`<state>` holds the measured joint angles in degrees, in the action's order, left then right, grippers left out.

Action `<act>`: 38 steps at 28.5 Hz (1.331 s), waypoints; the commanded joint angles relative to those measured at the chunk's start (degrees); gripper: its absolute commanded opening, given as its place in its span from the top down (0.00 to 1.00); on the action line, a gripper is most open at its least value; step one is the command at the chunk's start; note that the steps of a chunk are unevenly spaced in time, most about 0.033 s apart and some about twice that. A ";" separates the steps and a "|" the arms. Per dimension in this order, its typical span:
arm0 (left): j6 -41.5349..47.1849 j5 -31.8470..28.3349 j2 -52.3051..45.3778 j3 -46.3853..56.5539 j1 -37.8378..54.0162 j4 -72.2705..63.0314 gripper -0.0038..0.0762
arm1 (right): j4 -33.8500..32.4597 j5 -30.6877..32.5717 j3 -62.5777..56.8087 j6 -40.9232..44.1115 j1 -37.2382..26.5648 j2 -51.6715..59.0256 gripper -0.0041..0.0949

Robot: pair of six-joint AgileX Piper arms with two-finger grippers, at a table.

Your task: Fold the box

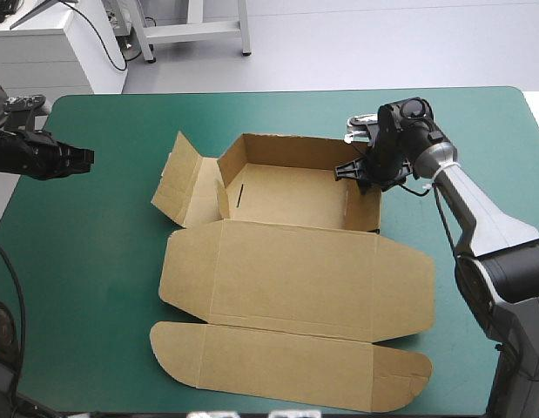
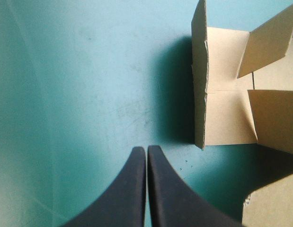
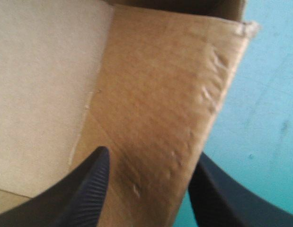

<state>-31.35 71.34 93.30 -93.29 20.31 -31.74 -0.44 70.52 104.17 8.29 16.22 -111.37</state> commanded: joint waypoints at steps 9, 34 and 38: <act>0.47 1.85 -2.39 -1.34 -0.15 -2.56 0.96 | 0.80 0.93 4.04 3.93 -0.03 7.71 0.25; 0.70 2.12 -2.39 -1.34 -0.15 -5.12 0.96 | 0.44 -0.79 -5.45 12.73 -0.03 4.38 0.25; 0.70 2.12 -2.39 -1.34 -0.15 -5.12 0.96 | -0.44 -3.97 -5.45 12.73 -0.03 4.26 0.25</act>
<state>-31.10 71.37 93.30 -93.29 20.31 -33.99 0.00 68.15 97.51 21.11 16.22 -110.16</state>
